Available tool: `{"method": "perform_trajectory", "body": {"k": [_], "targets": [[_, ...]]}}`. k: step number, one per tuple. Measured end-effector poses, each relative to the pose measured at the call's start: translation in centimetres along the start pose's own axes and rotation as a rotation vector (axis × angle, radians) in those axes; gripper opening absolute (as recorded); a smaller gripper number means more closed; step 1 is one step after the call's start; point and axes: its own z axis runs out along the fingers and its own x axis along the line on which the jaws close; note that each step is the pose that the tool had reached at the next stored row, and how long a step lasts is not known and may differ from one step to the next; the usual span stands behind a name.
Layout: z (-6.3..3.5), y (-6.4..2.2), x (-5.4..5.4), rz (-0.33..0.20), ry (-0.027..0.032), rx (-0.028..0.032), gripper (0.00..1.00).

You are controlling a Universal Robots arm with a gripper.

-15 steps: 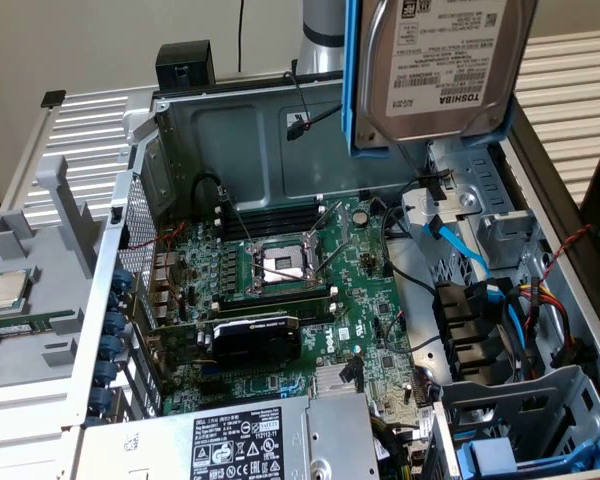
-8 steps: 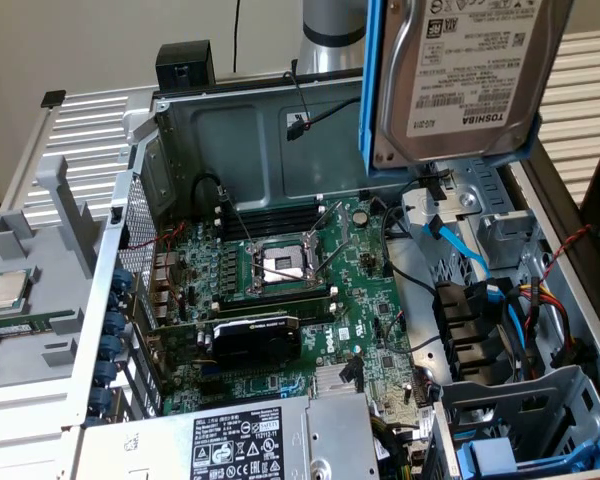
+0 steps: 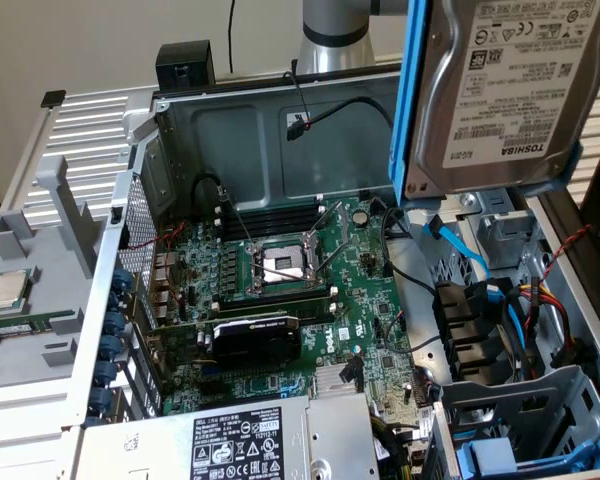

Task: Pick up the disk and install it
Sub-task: 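Pick up the disk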

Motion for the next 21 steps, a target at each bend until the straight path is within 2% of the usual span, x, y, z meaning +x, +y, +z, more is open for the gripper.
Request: {"method": "perform_trajectory", "body": {"k": [3, 4, 6, 8, 10, 13, 17, 21], "targets": [[0.22, -0.22, 0.0, 0.0, 0.0028, 0.0001, 0.37], [0.3, -0.22, 0.0, 0.0, 0.0061, 0.0009, 0.37], [0.41, -0.23, 0.0, 0.001, 0.0159, 0.0034, 0.37], [0.49, -0.31, 0.0, 0.001, 0.0291, 0.0063, 0.37], [0.52, -0.81, 0.1, 0.002, 0.0354, 0.0071, 0.37], [0.64, -1.65, 0.2, 0.002, 0.0395, 0.0076, 0.37], [0.99, -2.35, 0.5, 0.002, 0.0409, 0.0094, 0.37], [1.43, -2.54, 1.2, 0.002, 0.0408, 0.0134, 0.37]]}}
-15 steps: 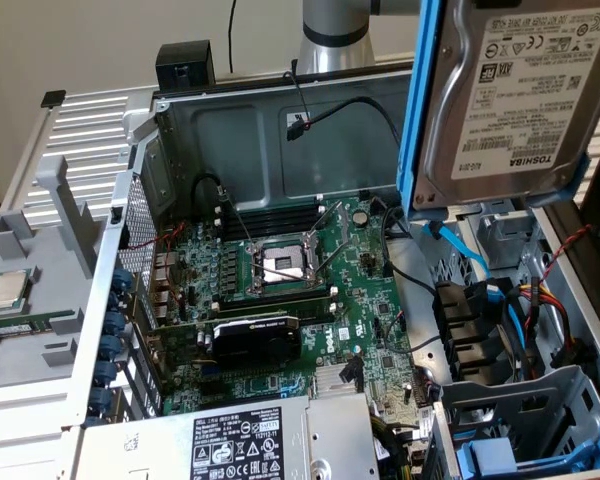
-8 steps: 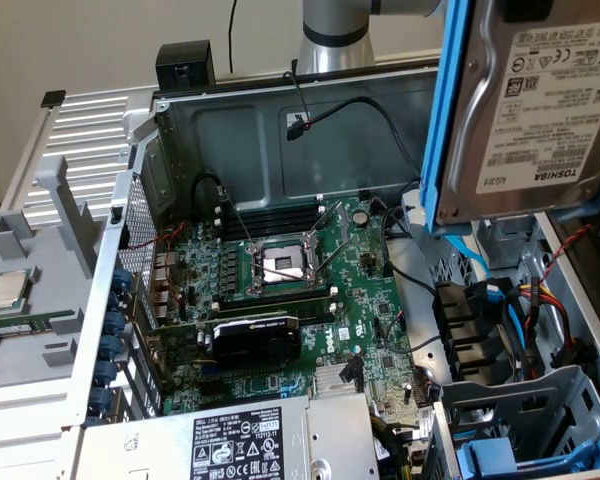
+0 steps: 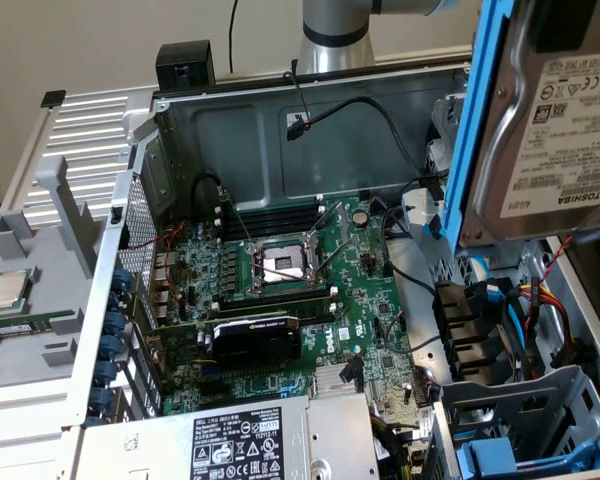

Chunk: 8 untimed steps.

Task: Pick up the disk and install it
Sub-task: 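Pick up the disk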

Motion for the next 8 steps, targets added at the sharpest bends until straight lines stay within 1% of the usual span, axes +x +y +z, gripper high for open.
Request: {"method": "perform_trajectory", "body": {"k": [4, 8], "targets": [[0.63, -0.07, 0.8, 0.0, -0.0001, 0.0075, 0.37], [1.33, -0.18, 1.5, 0.001, 0.0, 0.012, 0.37]]}}
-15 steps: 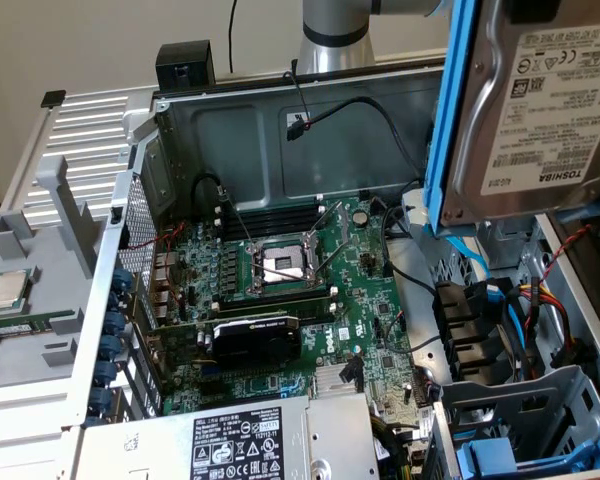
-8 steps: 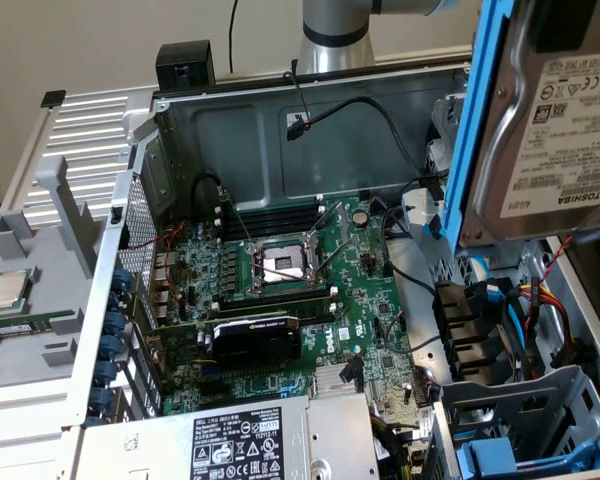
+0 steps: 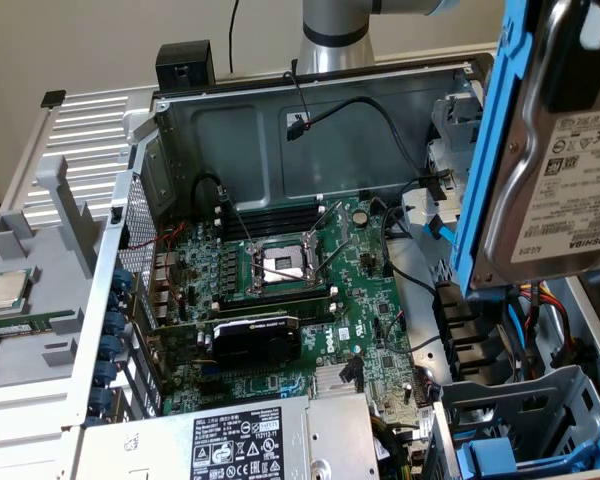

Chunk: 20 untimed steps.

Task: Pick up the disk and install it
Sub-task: 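Pick up the disk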

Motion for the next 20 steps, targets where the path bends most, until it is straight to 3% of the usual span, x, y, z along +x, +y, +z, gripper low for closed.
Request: {"method": "perform_trajectory", "body": {"k": [5, 20], "targets": [[0.89, -0.13, 0.6, 0.002, -0.0002, 0.0035, 0.37], [3.57, -0.83, 1.0, 0.02, -0.0008, 0.0042, 0.37]]}}
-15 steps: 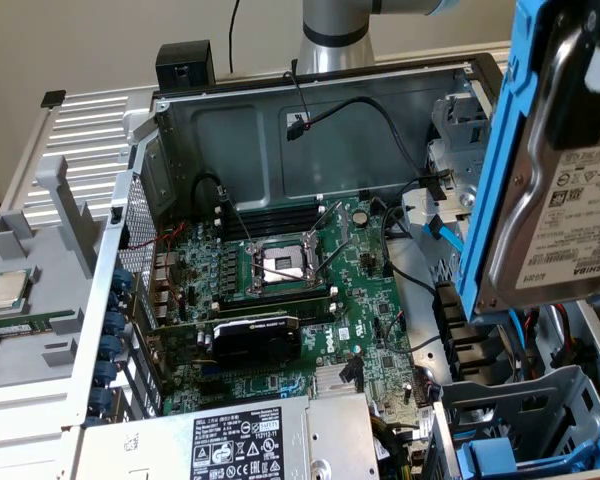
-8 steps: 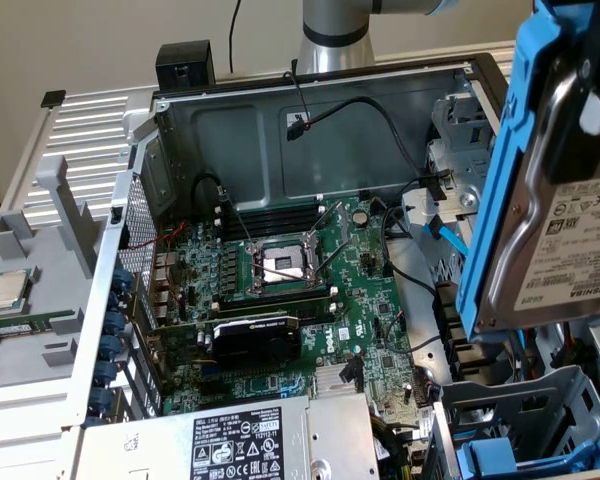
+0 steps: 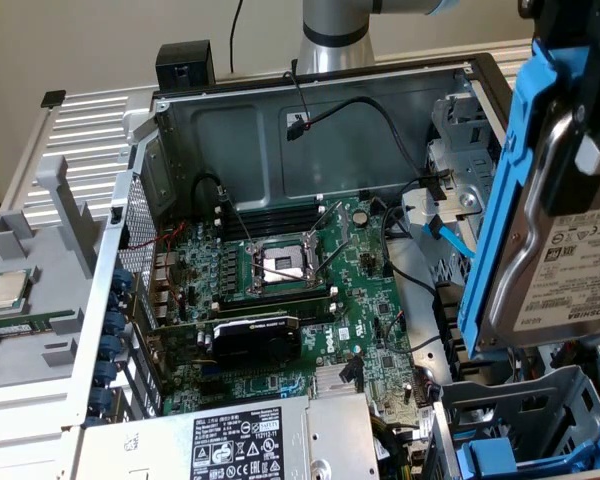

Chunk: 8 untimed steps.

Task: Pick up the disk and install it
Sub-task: 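Pick up the disk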

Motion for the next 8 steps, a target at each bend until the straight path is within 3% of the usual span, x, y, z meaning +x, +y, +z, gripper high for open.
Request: {"method": "perform_trajectory", "body": {"k": [8], "targets": [[0.75, -0.29, 0.83, 0.004, -0.0003, 0.0001, 0.37]]}}
